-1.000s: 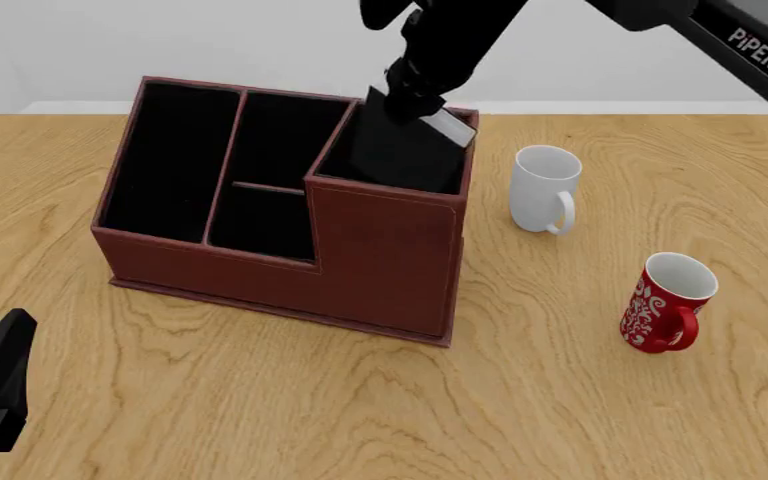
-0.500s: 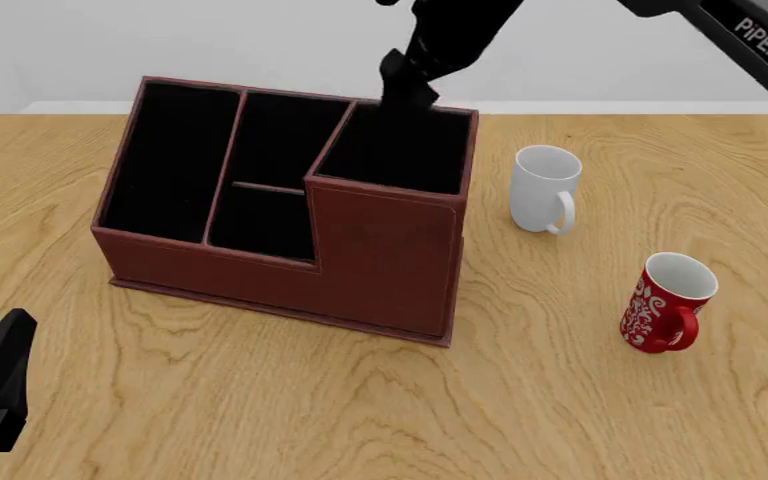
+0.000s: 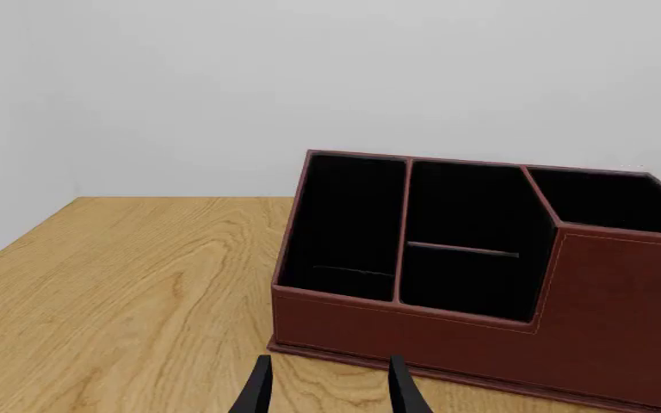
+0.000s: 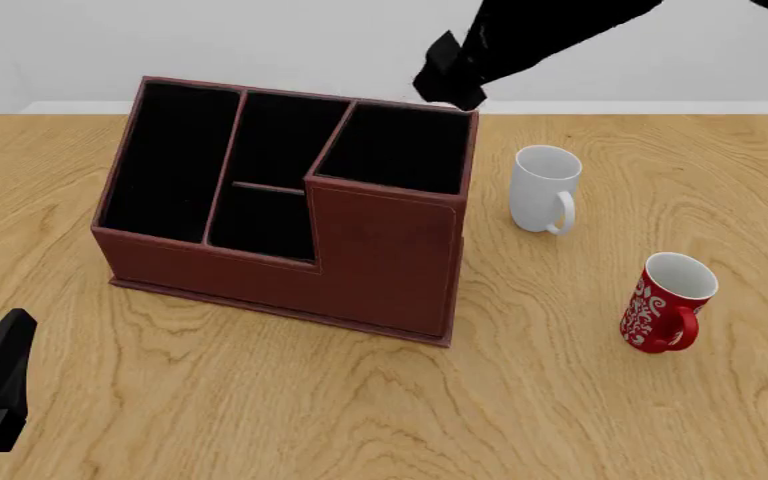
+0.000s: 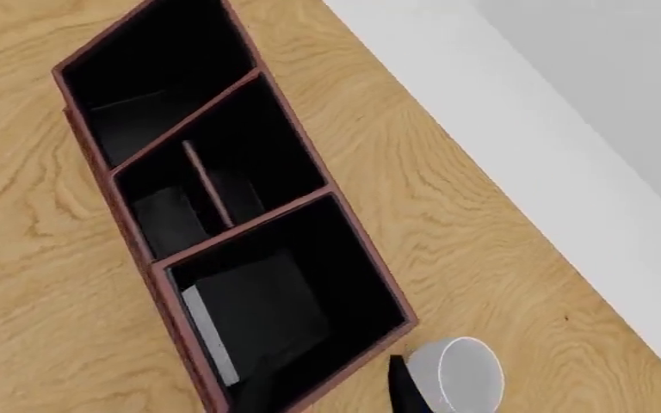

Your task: Pick up the book and place it in the right compartment of the caddy.

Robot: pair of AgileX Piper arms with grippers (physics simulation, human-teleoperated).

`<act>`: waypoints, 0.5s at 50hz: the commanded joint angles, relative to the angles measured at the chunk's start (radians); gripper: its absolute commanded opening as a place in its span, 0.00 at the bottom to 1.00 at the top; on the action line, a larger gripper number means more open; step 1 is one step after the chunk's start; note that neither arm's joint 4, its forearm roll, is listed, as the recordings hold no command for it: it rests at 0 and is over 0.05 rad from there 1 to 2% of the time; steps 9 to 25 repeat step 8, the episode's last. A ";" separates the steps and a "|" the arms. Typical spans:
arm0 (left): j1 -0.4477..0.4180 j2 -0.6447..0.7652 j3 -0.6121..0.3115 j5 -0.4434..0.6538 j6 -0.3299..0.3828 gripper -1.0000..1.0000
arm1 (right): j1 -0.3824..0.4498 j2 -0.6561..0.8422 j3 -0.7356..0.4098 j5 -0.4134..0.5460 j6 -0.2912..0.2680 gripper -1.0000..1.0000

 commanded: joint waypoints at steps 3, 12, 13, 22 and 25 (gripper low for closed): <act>0.000 0.000 0.000 0.000 0.000 1.00 | -0.027 -0.352 0.539 -0.427 -0.031 1.00; 0.000 0.000 0.000 0.000 0.000 1.00 | -0.026 -0.479 0.749 -0.589 -0.033 1.00; 0.000 0.000 0.000 0.000 0.000 1.00 | -0.026 -0.479 0.749 -0.589 -0.033 1.00; 0.000 0.000 0.000 0.000 0.000 1.00 | -0.026 -0.479 0.749 -0.589 -0.033 1.00; 0.000 0.000 0.000 0.000 0.000 1.00 | -0.026 -0.479 0.749 -0.589 -0.033 1.00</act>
